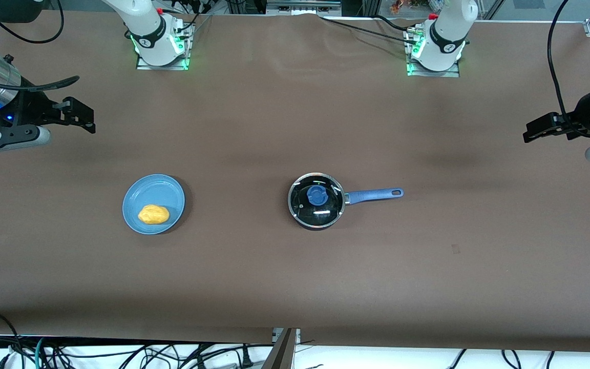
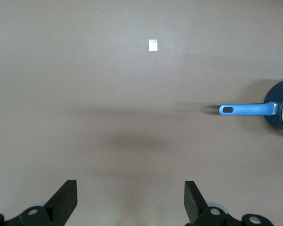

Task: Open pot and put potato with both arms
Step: 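Move the left gripper over the glass lid's blue knob on the saucepan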

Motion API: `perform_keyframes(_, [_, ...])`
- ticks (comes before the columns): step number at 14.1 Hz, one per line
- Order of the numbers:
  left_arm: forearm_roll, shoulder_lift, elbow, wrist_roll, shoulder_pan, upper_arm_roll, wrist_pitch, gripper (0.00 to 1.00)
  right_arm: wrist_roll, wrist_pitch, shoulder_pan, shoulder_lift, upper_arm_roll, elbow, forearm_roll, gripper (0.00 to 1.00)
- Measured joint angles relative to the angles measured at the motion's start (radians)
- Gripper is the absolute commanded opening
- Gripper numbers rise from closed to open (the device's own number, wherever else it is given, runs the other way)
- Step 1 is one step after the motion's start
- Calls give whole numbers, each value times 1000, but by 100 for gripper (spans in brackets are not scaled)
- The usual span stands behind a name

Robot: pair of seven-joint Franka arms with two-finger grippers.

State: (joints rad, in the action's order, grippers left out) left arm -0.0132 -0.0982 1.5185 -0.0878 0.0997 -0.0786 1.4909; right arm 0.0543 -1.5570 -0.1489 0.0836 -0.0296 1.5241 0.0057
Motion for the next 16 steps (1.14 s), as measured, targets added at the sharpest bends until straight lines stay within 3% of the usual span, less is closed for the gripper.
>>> perform_keyframes(5, [-1,-11,-4,0,-13,-7,3,100,0,-1,0,1,0,0,0,100])
perform_keyframes(8, [-7,-69,-51,-26,-75,-18,14,100,0,-1,0,3,2,0,0,100])
perform_keyframes(11, [-33,-137,-81,-176,-173,-22,52,100,0,-3,-1,3,3,0,0,99])
perform_keyframes(16, [-47,-248,-86,-561,-379,-29,265,100,0,-23,-1,4,3,0,0,100])
